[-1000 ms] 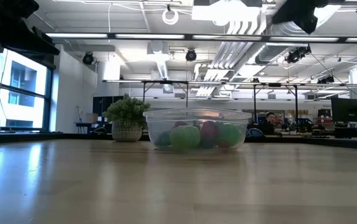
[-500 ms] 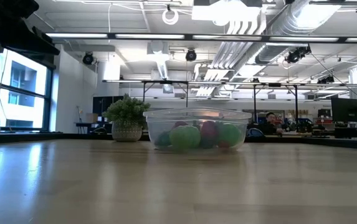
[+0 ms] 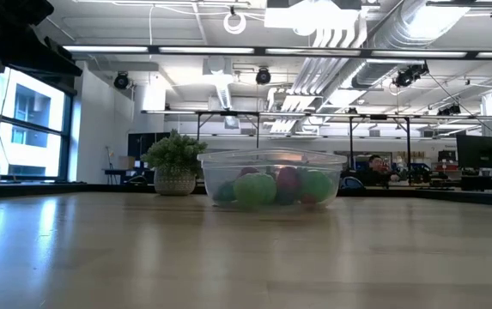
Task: Pick and placing Produce into tupperware
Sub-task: Return to Home Position
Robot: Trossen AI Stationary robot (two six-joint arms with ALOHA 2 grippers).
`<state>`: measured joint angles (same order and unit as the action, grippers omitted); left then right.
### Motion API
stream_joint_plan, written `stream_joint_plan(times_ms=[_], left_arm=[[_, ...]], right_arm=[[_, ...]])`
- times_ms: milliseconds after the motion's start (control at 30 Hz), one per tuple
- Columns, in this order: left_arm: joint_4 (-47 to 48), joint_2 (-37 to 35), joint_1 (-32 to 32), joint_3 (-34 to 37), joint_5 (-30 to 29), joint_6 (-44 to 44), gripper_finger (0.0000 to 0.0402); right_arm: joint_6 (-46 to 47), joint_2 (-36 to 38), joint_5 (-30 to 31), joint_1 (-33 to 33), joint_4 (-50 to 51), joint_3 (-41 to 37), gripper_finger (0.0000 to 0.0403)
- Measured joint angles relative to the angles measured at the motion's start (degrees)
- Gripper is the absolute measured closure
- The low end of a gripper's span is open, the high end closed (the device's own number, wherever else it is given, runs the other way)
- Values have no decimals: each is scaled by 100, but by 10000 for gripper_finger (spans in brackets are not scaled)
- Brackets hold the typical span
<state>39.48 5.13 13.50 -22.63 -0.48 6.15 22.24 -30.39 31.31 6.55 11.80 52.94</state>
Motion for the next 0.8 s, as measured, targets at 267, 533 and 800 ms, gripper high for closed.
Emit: stream_joint_plan(times_ms=[267,533,800], left_arm=[[4,0,0,0,-2,0,396],[4,0,-1,0,-2,0,396],[4,0,0,0,0,-2,396]], right_arm=[[223,785,-219,-9,-986,-1588,378],[349,1892,-798,-9,-2360,-3170,378],[755,2241,-1264,-8,-2965,-4150,378]])
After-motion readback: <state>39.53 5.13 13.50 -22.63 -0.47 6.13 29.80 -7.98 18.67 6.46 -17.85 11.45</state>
